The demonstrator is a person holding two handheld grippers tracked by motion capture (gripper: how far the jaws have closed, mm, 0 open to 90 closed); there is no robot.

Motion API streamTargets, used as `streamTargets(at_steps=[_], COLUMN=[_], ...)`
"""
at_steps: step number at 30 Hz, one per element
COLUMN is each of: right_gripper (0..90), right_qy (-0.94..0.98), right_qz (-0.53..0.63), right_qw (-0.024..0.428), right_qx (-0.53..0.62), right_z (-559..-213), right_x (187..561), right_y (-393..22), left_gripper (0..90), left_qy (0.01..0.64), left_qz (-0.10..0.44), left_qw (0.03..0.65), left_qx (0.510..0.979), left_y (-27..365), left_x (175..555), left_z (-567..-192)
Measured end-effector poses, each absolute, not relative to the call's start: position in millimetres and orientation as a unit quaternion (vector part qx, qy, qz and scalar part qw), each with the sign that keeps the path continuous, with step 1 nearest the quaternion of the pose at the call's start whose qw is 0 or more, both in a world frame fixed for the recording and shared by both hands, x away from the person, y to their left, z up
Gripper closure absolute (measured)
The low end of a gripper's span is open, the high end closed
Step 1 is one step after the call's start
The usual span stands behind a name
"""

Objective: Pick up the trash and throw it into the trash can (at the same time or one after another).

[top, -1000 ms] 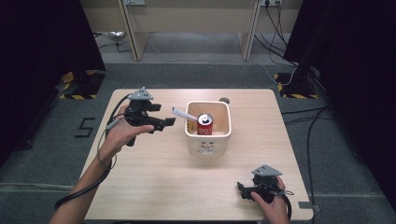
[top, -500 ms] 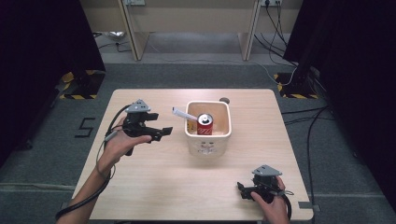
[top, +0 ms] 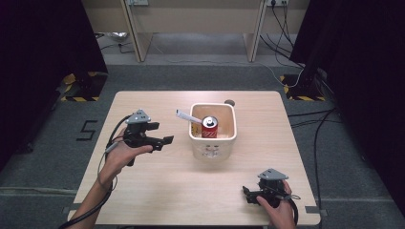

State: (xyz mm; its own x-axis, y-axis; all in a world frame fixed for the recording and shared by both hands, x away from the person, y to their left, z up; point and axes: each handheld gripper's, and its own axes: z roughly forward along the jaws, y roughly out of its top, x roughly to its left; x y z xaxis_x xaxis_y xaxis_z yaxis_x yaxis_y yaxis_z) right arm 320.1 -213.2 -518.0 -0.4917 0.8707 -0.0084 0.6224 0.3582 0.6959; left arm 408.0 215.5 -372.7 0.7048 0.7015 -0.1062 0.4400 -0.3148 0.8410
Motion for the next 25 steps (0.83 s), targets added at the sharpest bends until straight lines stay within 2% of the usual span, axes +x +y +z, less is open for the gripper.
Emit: streamTargets(at_steps=[25], right_gripper=[0.3], right_qy=[0.801], right_qz=[0.322], right_qw=[0.193], right_qx=[0.466], right_z=[-518.0], right_x=[320.1], right_y=[-213.1], left_gripper=[17.9], left_qy=[0.374], left_qz=[0.158], left_qw=[0.457], left_qx=[0.791], left_y=[225.9], left_x=[380.8], left_z=[-430.6])
